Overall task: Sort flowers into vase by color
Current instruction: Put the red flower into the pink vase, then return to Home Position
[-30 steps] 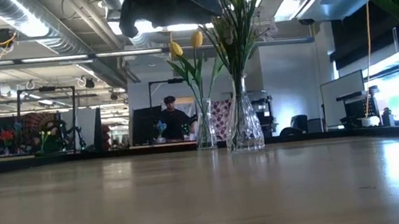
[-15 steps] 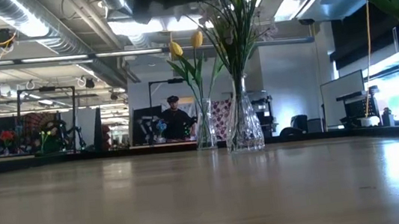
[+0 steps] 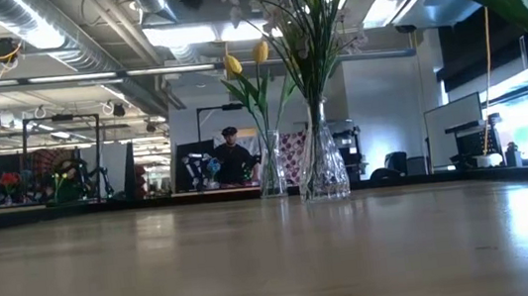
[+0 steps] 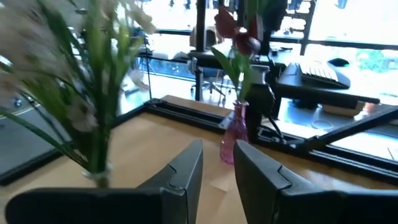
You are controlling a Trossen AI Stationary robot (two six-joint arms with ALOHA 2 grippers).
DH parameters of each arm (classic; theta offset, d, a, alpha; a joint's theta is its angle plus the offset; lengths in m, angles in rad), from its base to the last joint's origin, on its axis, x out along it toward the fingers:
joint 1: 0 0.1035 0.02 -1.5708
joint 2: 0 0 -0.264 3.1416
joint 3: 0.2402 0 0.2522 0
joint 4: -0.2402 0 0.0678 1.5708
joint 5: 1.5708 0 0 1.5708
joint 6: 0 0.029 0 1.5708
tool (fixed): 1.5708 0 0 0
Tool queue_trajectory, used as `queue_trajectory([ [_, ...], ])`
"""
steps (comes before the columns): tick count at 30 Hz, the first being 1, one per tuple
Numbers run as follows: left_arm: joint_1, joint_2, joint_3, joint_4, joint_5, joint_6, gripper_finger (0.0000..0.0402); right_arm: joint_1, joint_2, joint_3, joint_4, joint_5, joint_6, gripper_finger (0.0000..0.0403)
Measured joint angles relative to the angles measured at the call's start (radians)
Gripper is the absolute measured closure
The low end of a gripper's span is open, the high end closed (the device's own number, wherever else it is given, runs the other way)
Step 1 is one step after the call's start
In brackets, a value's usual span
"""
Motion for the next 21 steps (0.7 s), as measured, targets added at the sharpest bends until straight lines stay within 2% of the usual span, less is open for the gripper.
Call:
queue_trajectory([
  [7, -0.003, -0.113, 0.001, -0.155, 0.013, -0.018, 0.0314, 0.0, 0.004, 0.052, -0.193, 0.009, 0.145, 0.0239],
  [10, 0.006, -0.174, 0.001, -0.301, 0.19, -0.038, 0.0314, 0.0, 0.019, 0.08, -0.267, 0.009, 0.181, 0.0222],
  [12, 0.016, -0.22, 0.0, -0.421, 0.235, -0.111, 0.0314, 0.0, 0.04, 0.112, -0.326, 0.005, 0.212, 0.0214],
  [18, 0.016, -0.377, 0.0, -0.855, 0.228, -0.357, 0.0314, 0.0, 0.191, 0.274, -0.483, -0.004, 0.252, 0.0209],
  [21, 0.02, -0.422, -0.026, -0.906, 0.225, -0.381, 0.0314, 0.0, 0.275, 0.368, -0.486, 0.015, 0.219, 0.021],
])
